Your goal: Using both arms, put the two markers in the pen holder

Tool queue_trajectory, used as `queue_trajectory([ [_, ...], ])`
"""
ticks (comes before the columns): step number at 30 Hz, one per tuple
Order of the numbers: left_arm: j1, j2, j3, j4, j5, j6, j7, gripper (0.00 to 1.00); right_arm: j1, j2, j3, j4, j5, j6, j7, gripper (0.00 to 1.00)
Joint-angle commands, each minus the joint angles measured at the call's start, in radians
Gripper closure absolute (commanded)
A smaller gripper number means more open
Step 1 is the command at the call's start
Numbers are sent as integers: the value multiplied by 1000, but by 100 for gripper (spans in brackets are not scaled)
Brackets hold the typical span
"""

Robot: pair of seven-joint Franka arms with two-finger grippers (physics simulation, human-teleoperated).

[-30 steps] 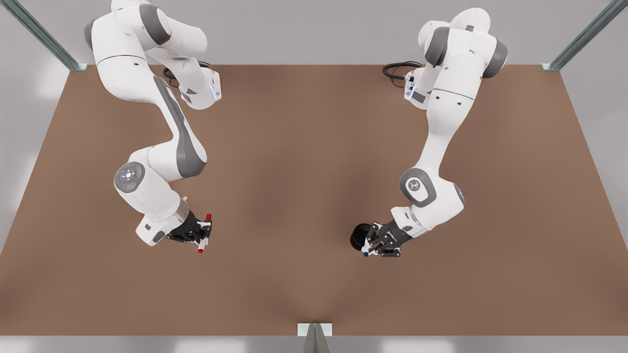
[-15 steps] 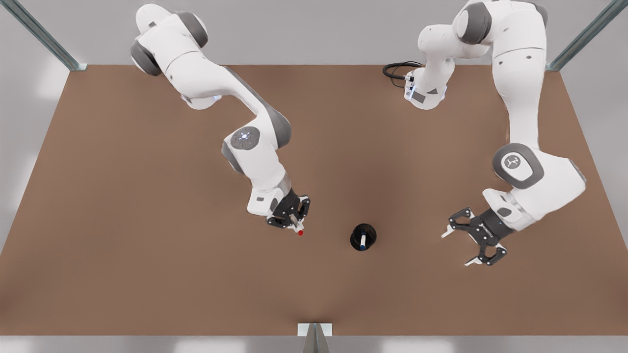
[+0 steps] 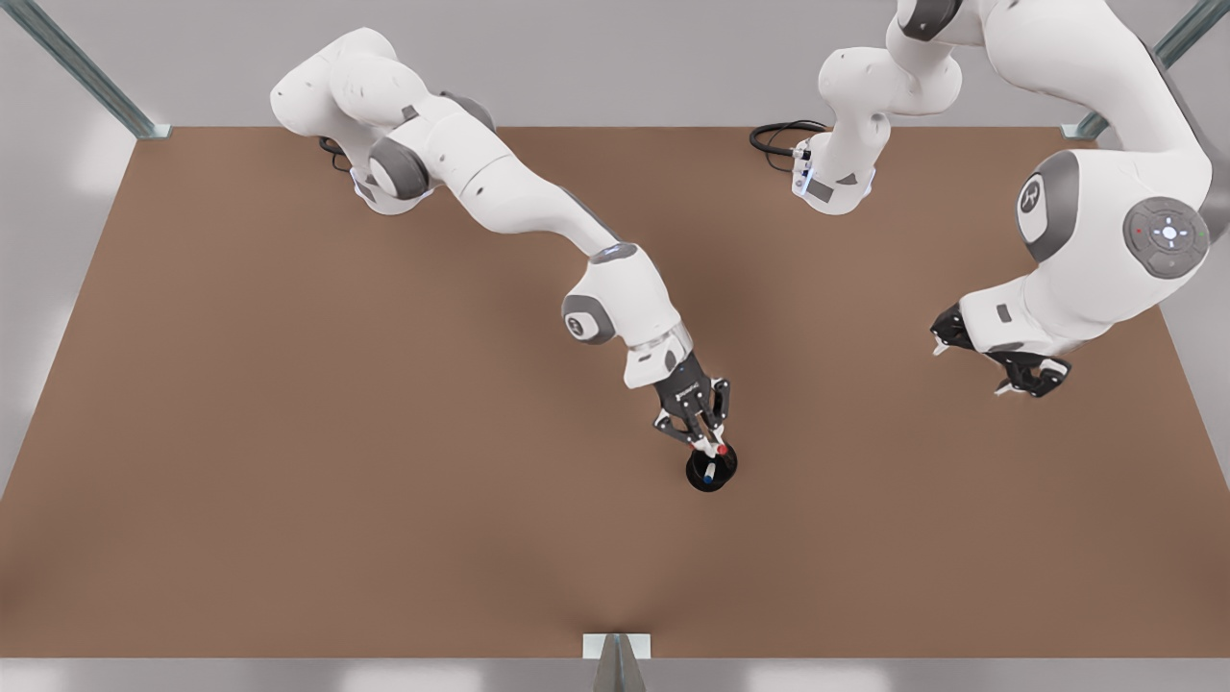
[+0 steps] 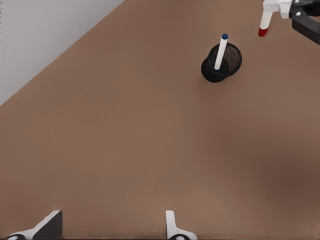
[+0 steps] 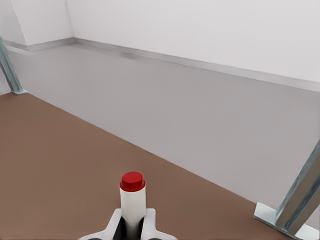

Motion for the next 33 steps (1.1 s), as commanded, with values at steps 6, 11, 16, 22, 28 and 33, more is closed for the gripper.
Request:
queue_trajectory([
  [6,0,-1,0,0,13,-67,-629,0,53,73,-119,17,-4,173,217,79],
  [11,0,-1,0,0,11,-67,-629,0,72,122,-168,22,-4,196,219,79],
  [16,3,-2,0,0,13,-67,-627,0,75,139,-209,37,-3,262,219,79],
  [22,1,-5,0,0,13,-66,-629,0,92,177,-261,46,-1,342,219,79],
  [28,11,-1,2,0,11,-59,-627,0,121,227,-307,46,-1,342,219,79],
  [33,9,-1,2,0,11,-62,-627,0,130,241,-338,46,0,322,216,0],
])
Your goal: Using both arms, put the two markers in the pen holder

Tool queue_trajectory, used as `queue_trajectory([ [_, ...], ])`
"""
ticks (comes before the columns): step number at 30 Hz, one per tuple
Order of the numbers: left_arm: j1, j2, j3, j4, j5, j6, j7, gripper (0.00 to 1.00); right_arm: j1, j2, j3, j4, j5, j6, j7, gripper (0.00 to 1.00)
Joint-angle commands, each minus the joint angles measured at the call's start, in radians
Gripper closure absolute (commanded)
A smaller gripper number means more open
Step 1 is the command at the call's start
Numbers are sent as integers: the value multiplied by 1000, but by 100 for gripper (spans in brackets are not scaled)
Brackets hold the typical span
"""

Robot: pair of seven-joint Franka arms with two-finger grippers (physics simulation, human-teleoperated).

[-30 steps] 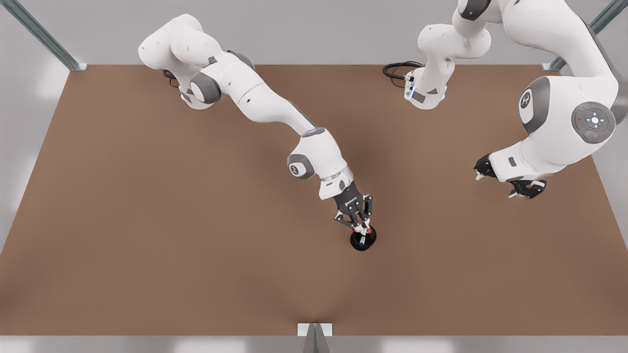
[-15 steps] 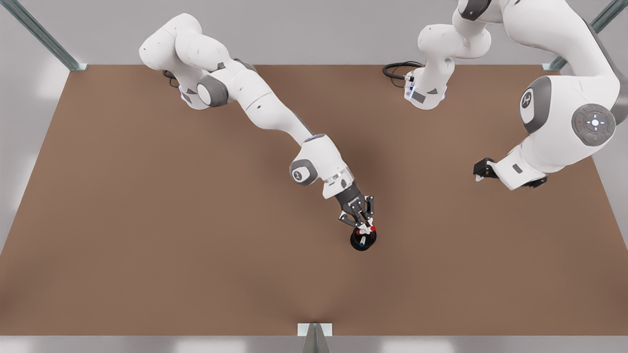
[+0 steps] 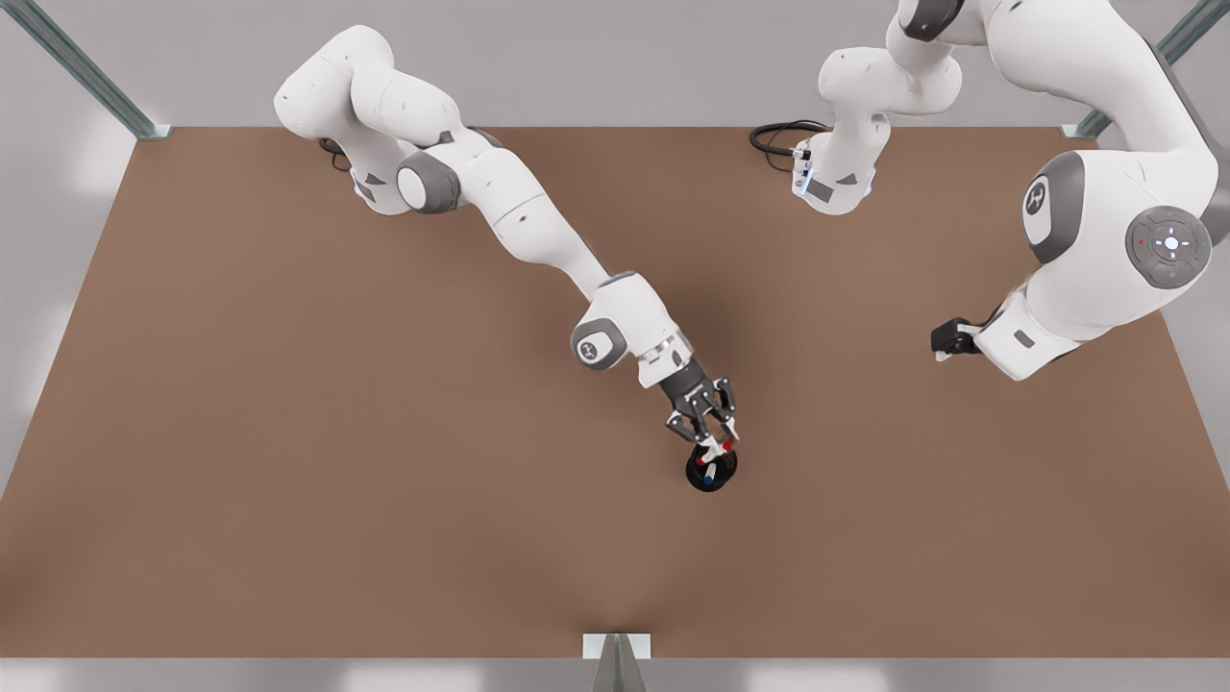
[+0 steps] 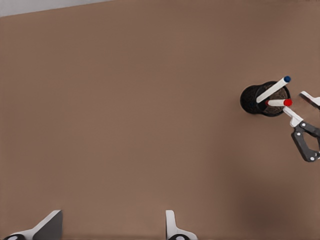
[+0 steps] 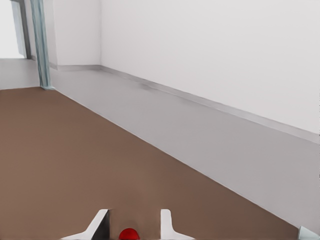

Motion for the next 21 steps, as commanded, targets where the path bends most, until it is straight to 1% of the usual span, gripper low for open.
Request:
queue_trajectory([
  [1,-1,-1,0,1,0,0,-100,0,7,-9,-3,1,1,-28,29,0],
  [3,-1,-3,0,1,0,-2,-101,0,11,-53,4,-5,19,-57,26,0],
  [4,-2,-3,0,1,0,-3,-100,0,14,-139,7,-9,58,-250,17,0],
  [5,-2,-3,-1,1,-1,-2,-94,0,-10,-273,50,-38,61,-476,-15,0],
  [6,-11,-1,-1,1,0,1,-94,0,-47,-417,121,-101,73,-703,-144,0],
  [7,-10,-1,-3,1,-1,0,-94,0,-124,-555,167,-105,205,-1003,-184,0],
  [8,-11,-1,-3,1,-4,-2,-94,0,-229,-672,167,-105,283,-1352,-226,0],
  [9,-11,-1,-3,-1,-4,-2,-94,0,-317,-721,166,-107,286,-1539,-288,0],
  [10,-11,0,-3,-1,-15,-2,-66,0,-447,-771,188,-146,302,-1616,-436,0],
  [11,-13,0,-3,1,-23,-3,-54,0,-551,-847,211,-269,355,-1628,-485,0],
  [12,-28,-1,-5,4,-24,-6,-52,0,-751,-1046,412,-569,319,-1546,-488,0],
  [13,-39,0,-5,5,-24,-11,-46,0,-797,-1182,480,-797,207,-1424,-474,0],
  [14,-39,0,-5,7,-26,-16,-8,0,-803,-1177,478,-861,205,-1380,-476,0],
  [15,-39,0,-5,7,-24,-43,6,0,-831,-1241,483,-920,207,-1378,-526,0],
  [16,-39,0,-5,7,-24,-48,6,0,-825,-1278,462,-1047,208,-1280,-661,1],
  [17,-39,11,-5,7,-23,-48,6,0,-786,-1292,428,-1065,208,-1280,-666,1],
  [19,-40,14,-3,7,-21,-48,6,0,-774,-1273,412,-1038,208,-1288,-675,1],
  [20,-40,19,-3,7,-21,-48,6,0,-772,-1238,409,-980,211,-1275,-675,0],
  [21,-42,20,-4,7,-21,-48,6,0,-766,-1232,417,-972,225,-1275,-670,0],
])
